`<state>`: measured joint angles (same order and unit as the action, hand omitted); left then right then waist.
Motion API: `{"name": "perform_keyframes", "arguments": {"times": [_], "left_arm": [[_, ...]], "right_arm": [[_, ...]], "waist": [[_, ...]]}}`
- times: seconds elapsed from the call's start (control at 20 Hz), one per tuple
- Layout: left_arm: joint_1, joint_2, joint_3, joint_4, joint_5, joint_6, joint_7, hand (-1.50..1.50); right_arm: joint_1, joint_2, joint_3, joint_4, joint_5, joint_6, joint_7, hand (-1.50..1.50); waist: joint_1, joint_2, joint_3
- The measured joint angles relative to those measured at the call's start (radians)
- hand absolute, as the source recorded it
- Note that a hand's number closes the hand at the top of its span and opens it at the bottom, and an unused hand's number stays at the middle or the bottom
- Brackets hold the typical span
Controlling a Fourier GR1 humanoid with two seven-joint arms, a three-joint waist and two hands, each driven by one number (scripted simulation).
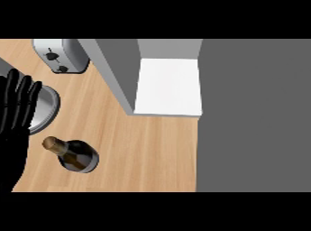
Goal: Pick up the wine, place it into the cabinet and close the cabinet
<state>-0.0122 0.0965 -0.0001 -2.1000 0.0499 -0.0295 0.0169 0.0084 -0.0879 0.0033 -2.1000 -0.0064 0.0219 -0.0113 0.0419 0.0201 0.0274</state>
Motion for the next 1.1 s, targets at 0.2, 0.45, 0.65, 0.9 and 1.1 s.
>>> {"name": "perform_keyframes", "arguments": {"times": [0.2,0.45,0.65,0.9,1.1], "left_arm": [[0.057,-0.034,0.011,-0.042,-0.152,0.126,0.032,-1.5],[0.166,-0.077,-0.001,-0.088,-0.258,0.394,0.08,-1.5],[0.222,-0.089,-0.154,-0.148,-0.361,0.619,0.153,-1.5],[0.23,-0.094,-0.354,-0.189,-0.578,0.81,0.286,-1.5],[0.178,-0.095,-0.46,-0.195,-0.762,0.881,0.451,-1.5]], "right_arm": [[0.042,0.011,0.018,-0.01,0.001,0.006,-0.011,-1.5],[0.105,-0.011,0.073,-0.084,-0.034,0.066,0.038,-1.5],[0.112,-0.037,0.098,-0.187,-0.087,0.096,0.145,-1.5],[0.078,-0.061,0.104,-0.32,-0.133,0.077,0.316,-1.5],[0.012,-0.071,0.115,-0.343,-0.135,0.046,0.423,-1.5]], "waist": [[-0.02,-0.016,-0.016],[-0.024,-0.027,-0.024],[-0.036,-0.027,-0.025],[-0.042,-0.024,-0.026],[-0.044,-0.023,-0.026]]}}
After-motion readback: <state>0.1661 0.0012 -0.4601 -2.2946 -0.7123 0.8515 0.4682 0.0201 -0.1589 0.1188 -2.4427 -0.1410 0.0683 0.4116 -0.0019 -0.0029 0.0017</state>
